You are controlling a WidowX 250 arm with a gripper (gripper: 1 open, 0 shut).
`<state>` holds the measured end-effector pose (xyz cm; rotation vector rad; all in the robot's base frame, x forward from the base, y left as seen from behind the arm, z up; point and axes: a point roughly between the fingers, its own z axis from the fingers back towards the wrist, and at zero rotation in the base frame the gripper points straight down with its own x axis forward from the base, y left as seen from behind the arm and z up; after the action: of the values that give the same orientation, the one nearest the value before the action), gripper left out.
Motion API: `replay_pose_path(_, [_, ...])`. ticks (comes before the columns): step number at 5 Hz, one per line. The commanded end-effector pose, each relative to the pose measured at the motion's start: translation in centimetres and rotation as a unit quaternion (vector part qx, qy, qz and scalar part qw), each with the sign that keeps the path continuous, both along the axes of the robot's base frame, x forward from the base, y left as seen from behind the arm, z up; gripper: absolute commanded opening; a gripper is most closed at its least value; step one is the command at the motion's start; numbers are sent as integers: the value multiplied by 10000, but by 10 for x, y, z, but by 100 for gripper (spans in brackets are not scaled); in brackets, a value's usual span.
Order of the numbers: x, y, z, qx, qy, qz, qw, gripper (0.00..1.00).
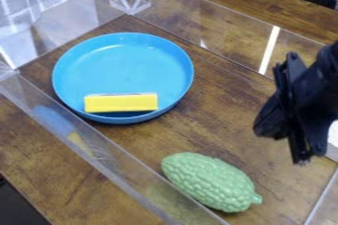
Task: Put the white object in the blue tray
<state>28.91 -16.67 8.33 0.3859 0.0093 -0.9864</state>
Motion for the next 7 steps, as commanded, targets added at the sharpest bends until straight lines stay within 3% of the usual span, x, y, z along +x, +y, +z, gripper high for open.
replay_pose_path(1, [-5,26,49,-239,-398,68,9989,0])
replay_pose_path(2, [-15,63,68,-264,-540,107,9981,0])
replay_pose_path(3, [-24,109,64,-253,-606,385,9971,0])
replay_pose_path(4, [-35,133,64,-265,-627,463,9966,0])
replay_pose_path(5, [-35,109,58,-320,-654,316,9968,0])
replay_pose_path(6, [-24,81,48,-352,-657,145,9971,0])
replay_pose_path(7, [-24,67,44,-397,-649,45,9971,0])
